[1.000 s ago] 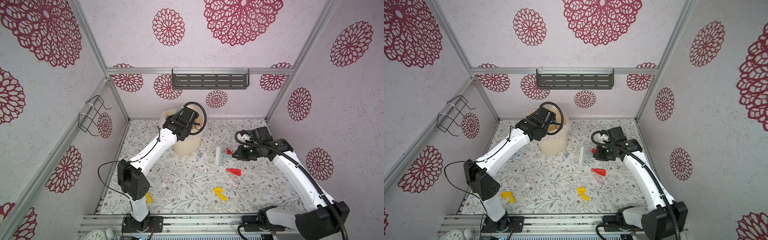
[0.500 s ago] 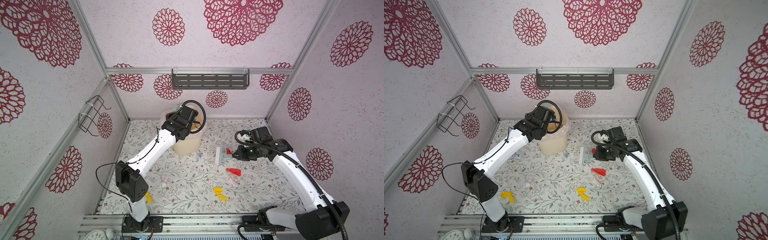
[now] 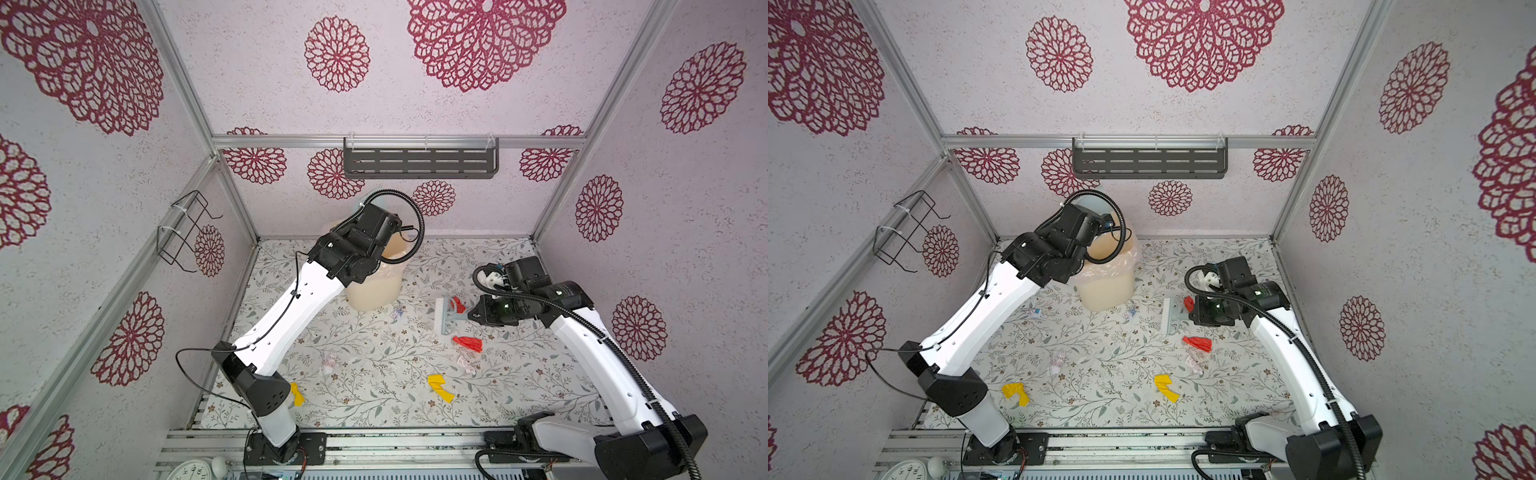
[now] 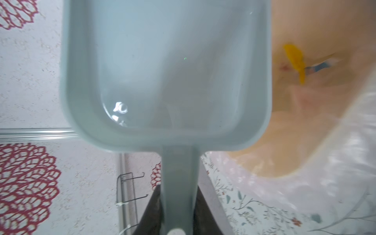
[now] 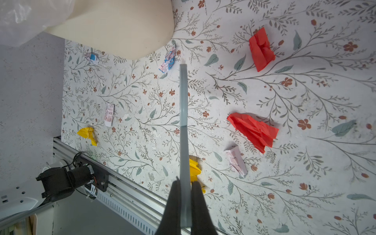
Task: Sweep away the paper scraps from the table
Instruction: 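Lower the dustpan beside the yellow scrap with the left while the right approaches it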
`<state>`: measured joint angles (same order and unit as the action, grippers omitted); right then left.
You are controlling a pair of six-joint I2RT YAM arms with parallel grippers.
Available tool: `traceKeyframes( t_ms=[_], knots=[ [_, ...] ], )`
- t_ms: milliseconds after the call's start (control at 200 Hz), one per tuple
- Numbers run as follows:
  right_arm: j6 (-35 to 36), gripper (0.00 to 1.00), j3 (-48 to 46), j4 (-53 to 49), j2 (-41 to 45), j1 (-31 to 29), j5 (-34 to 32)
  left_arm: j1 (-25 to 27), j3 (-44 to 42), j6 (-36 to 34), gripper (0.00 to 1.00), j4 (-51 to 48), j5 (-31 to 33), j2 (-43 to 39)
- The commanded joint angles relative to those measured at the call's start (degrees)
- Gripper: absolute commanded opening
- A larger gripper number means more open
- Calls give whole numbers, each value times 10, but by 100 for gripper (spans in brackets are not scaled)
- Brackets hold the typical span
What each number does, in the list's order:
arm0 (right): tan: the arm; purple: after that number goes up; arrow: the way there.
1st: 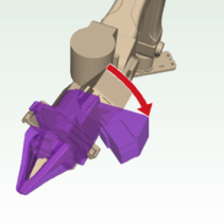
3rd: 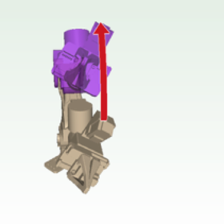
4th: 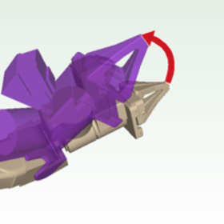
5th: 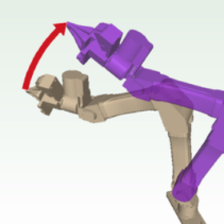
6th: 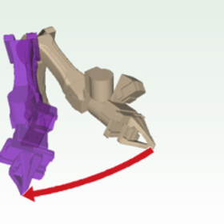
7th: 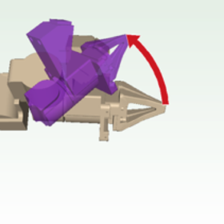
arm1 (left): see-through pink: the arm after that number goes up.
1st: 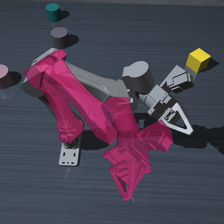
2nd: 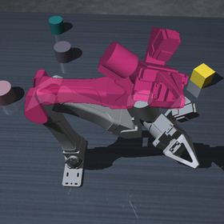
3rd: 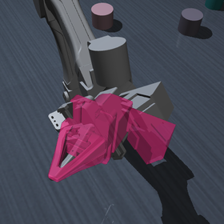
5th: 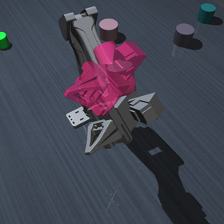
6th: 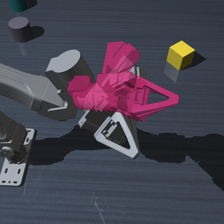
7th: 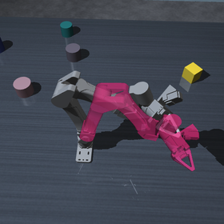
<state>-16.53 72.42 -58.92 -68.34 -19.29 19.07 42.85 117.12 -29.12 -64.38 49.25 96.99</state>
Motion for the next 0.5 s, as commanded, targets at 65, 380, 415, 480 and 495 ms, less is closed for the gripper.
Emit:
traceKeyframes(
  t_ms=[65, 380, 415, 480, 495],
  knots=[
    [-14, 0, 1, -71, 29, -76, -89, 68, -51, 181, 0, -49, -134, -53],
    [-95, 0, -35, -127, 66, -180, -173, 143, -221, 356, 0, -48, -303, -125],
    [-106, 0, -40, -132, 69, -191, -178, 147, -242, 372, 0, -48, -316, -134],
    [-125, 0, -50, -139, 76, -211, -186, 156, -284, 403, 0, -40, -356, -149],
    [-129, 0, -51, -140, 77, -215, -187, 159, -293, 411, 0, -36, -366, -153]
  ],
)
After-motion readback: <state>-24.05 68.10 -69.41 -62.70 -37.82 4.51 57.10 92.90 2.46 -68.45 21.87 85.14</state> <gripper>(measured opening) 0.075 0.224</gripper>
